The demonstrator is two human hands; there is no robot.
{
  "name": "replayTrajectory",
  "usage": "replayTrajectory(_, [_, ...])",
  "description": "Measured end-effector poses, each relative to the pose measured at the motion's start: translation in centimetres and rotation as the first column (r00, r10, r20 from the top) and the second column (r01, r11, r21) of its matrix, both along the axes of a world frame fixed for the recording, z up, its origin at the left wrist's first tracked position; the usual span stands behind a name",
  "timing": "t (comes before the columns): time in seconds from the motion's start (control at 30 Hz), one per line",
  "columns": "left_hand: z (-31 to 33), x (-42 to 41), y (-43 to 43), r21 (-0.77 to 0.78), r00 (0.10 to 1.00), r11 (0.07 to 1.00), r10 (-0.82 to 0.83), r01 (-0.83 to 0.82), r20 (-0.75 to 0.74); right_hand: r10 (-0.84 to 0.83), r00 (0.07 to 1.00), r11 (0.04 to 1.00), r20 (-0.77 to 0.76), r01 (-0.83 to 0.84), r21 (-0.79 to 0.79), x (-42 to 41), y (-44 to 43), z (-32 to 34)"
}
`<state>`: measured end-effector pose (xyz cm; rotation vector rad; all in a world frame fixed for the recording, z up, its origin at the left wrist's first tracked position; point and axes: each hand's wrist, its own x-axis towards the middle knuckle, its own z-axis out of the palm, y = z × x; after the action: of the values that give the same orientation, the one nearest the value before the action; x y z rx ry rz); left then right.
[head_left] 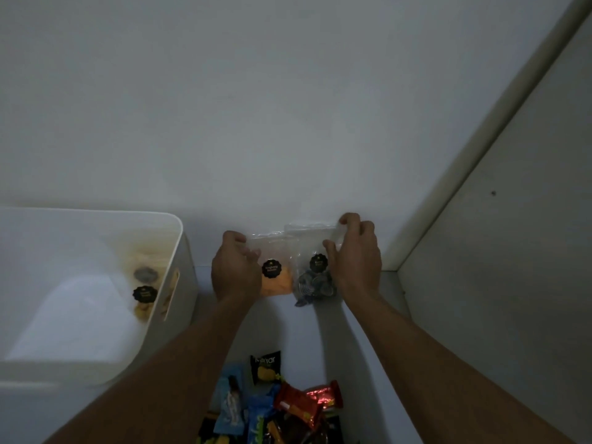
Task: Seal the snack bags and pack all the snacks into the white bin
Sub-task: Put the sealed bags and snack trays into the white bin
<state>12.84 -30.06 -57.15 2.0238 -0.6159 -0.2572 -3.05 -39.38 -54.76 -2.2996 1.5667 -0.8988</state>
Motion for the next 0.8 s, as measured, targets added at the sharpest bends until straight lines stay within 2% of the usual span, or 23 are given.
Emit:
replayTrajectory(0.1, [-0.1, 0.1, 0.4, 0.002, 0.998, 1.0, -0.03, 0.03, 0.056, 0.004, 0.992, 0.995, -0.122, -0.015, -0.095, 0.0, -0.2, 0.1])
replayTrajectory(0.2, [0.1, 0.2, 0.8, 0.006, 0.999, 0.999, -0.053, 0.053, 0.009, -0.01, 0.981, 0.992, -0.193, -0.015, -0.128, -0.1, -0.5, 0.2])
replayTrajectory(0.27, [0.7, 0.1, 1.2, 0.002, 0.997, 0.997, -0.077, 0.077, 0.031, 0.021, 0.969, 0.988, -0.246, -0.058, -0.144, -0.3, -0.6, 0.4])
replayTrajectory(0.37, [1.8, 0.0, 1.8, 0.032, 0.982, 0.99, -0.142, 0.139, 0.126, 0.125, 0.951, 0.985, -0.282, -0.153, -0.081, -1.0, -0.1, 1.3])
replayTrajectory(0.47, [3.0, 0.1, 2.2, 0.073, 0.968, 0.972, -0.231, 0.224, 0.103, 0.206, 0.938, 0.976, -0.277, -0.216, -0.003, -2.0, 0.8, 2.6])
replayTrajectory(0.57, [4.7, 0.2, 2.8, 0.121, 0.953, 0.96, -0.268, 0.252, 0.142, 0.266, 0.915, 0.962, -0.304, -0.272, 0.022, -2.9, 1.8, 4.6])
replayTrajectory(0.67, [7.1, 0.2, 3.7, 0.167, 0.929, 0.953, -0.289, 0.254, 0.23, 0.278, 0.892, 0.959, -0.357, -0.279, 0.049, -3.5, 2.9, 7.1])
replayTrajectory(0.8, [11.3, 0.9, 5.2, 0.128, 0.908, 0.949, -0.313, 0.288, 0.279, 0.245, 0.901, 0.968, -0.359, -0.246, 0.045, -3.7, 4.8, 11.4])
